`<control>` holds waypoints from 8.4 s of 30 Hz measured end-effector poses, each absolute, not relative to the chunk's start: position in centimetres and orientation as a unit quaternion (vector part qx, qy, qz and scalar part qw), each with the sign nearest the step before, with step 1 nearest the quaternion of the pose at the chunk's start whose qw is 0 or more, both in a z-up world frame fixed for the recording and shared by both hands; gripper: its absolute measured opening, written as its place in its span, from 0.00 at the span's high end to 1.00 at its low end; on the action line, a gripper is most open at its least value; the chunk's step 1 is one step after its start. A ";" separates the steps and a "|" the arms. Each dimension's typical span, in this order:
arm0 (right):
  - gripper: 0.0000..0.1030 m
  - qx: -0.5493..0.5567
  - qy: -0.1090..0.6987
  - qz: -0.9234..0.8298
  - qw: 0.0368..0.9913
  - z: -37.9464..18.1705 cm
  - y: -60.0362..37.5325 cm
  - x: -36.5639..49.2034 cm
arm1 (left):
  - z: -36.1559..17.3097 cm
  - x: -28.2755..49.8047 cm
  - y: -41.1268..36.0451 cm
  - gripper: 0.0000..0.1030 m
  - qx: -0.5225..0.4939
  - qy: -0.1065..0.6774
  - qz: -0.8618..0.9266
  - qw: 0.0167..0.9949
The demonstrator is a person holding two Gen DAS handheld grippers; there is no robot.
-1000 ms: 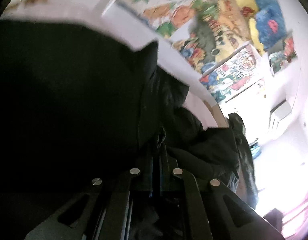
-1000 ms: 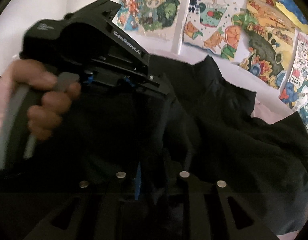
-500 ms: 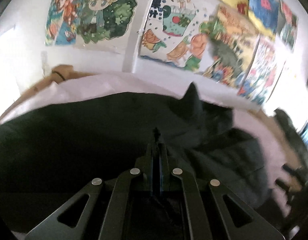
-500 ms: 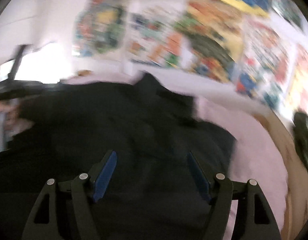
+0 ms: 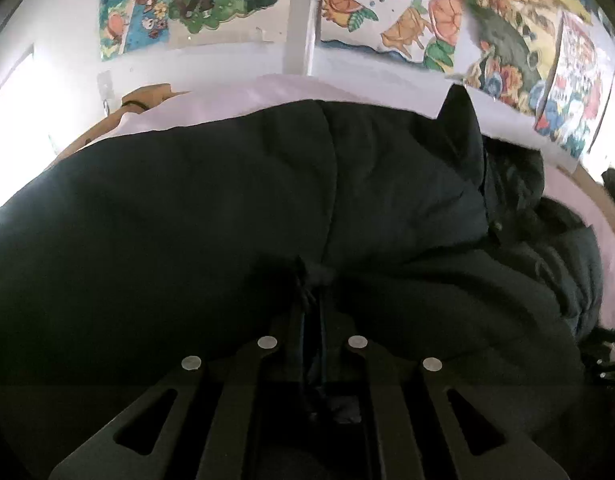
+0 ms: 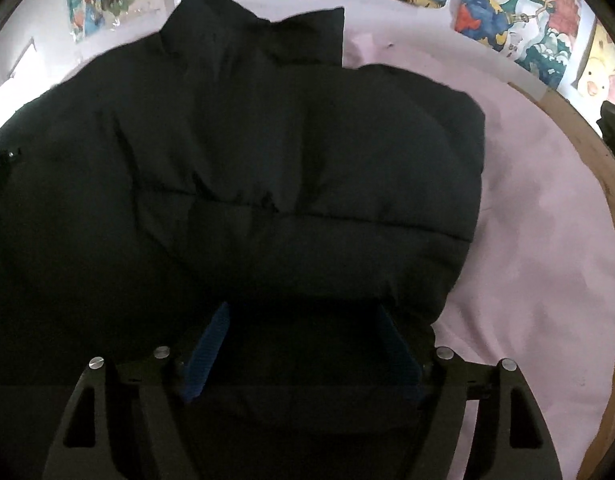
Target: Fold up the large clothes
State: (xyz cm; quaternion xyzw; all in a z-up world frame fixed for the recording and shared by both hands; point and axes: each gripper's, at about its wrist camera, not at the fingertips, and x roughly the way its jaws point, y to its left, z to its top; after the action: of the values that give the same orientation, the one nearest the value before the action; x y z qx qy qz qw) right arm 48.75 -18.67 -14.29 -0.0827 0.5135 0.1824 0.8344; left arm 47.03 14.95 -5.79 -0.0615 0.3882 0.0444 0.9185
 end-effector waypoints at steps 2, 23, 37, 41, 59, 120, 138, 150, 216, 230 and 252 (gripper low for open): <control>0.25 -0.085 0.510 0.178 0.837 -14.5 -18.7 48.7 | -5.7 46.9 15.1 0.93 -0.065 0.388 0.042 0.919; 0.22 -0.113 0.394 0.338 0.847 -7.5 -3.8 42.8 | 0.0 29.7 23.3 0.14 -0.209 0.266 0.110 0.935; 0.21 -0.113 0.390 0.329 0.853 -8.9 9.6 45.9 | -3.3 20.8 33.1 0.13 -0.436 0.165 0.264 0.845; 0.09 -0.143 0.381 0.316 0.857 -10.6 11.2 46.0 | -4.1 19.5 34.7 0.13 -0.455 0.137 0.291 0.830; 0.01 -0.149 0.390 0.313 0.853 -14.1 12.1 46.2 | -3.2 17.0 34.8 0.81 -0.411 0.069 0.387 0.823; 0.01 0.331 0.483 0.305 0.751 -12.5 -28.2 48.9 | -5.0 43.0 -6.6 0.96 0.076 0.390 -0.260 0.880; 0.00 0.393 0.498 0.304 0.711 -13.4 -26.6 50.3 | -5.0 40.1 -7.7 0.24 0.093 0.364 -0.304 0.875; 0.68 0.324 0.521 0.231 0.755 -13.9 -26.2 49.3 | -0.8 38.4 0.3 0.24 -0.050 0.365 -0.165 0.915; 0.28 -0.031 0.428 0.240 0.871 -12.1 -17.6 49.4 | -0.9 43.4 13.8 0.01 -0.024 0.354 0.087 0.931; 0.15 -0.005 0.408 0.238 0.881 -9.2 -14.3 59.2 | 4.2 58.8 7.9 0.01 -0.046 0.324 -0.046 0.944; 0.79 0.085 0.377 0.211 0.898 -15.0 -13.8 69.3 | -0.1 68.8 5.9 0.90 -0.080 0.328 -0.062 0.939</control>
State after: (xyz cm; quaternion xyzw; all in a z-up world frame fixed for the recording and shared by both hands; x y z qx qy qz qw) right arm 69.29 -13.82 -15.04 0.0850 0.3769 0.2115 0.8978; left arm 68.78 5.87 -0.11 -0.0801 0.3284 -0.0624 0.9391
